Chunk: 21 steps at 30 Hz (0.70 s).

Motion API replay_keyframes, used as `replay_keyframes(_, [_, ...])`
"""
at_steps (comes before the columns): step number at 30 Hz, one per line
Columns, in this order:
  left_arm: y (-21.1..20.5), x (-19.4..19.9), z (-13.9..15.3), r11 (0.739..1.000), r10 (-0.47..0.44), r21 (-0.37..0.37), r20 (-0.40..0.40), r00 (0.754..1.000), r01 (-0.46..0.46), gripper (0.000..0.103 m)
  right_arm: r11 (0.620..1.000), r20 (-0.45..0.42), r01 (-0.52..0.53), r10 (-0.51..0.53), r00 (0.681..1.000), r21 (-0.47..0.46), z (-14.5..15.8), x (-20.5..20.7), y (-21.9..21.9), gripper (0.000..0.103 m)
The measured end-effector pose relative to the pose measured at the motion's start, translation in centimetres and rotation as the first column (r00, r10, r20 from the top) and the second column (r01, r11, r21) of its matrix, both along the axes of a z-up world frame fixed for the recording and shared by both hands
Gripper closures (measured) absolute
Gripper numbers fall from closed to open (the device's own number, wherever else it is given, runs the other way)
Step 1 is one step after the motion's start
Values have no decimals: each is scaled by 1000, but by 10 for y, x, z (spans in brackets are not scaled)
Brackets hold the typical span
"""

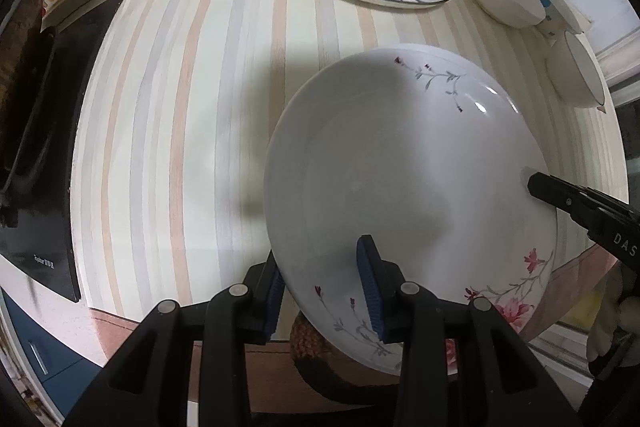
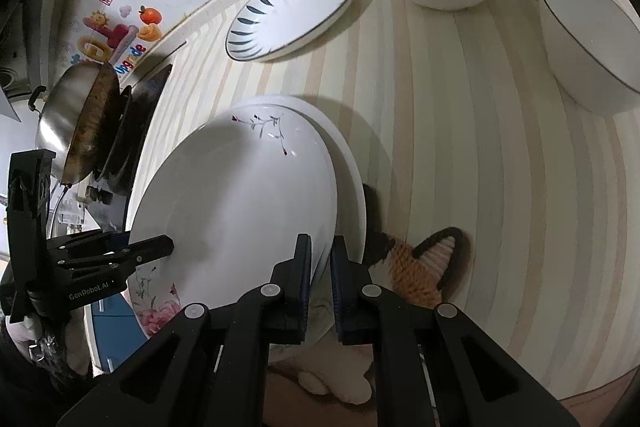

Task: Organize plates and bowls
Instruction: 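Carry the flower plate onto the swirl plate and open the left gripper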

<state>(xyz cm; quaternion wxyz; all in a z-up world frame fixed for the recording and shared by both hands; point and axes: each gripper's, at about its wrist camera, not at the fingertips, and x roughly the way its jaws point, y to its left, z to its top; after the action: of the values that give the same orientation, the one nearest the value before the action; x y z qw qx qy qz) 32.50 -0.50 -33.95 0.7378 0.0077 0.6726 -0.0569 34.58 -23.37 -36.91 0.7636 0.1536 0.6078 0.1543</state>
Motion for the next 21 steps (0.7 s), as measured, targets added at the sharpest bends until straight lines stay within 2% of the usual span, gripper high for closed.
replay_keyframes(12, [-15,0,-23,999,-19,26,-52,998,20,71,999,-38,29,-31,999,-31,-5,1,2,92])
replay_keyframes(21, [-3,7,-18,1000,-14,23,-61,998,16,71,996,-72,59,-64,995,-60,-2,4,2,90])
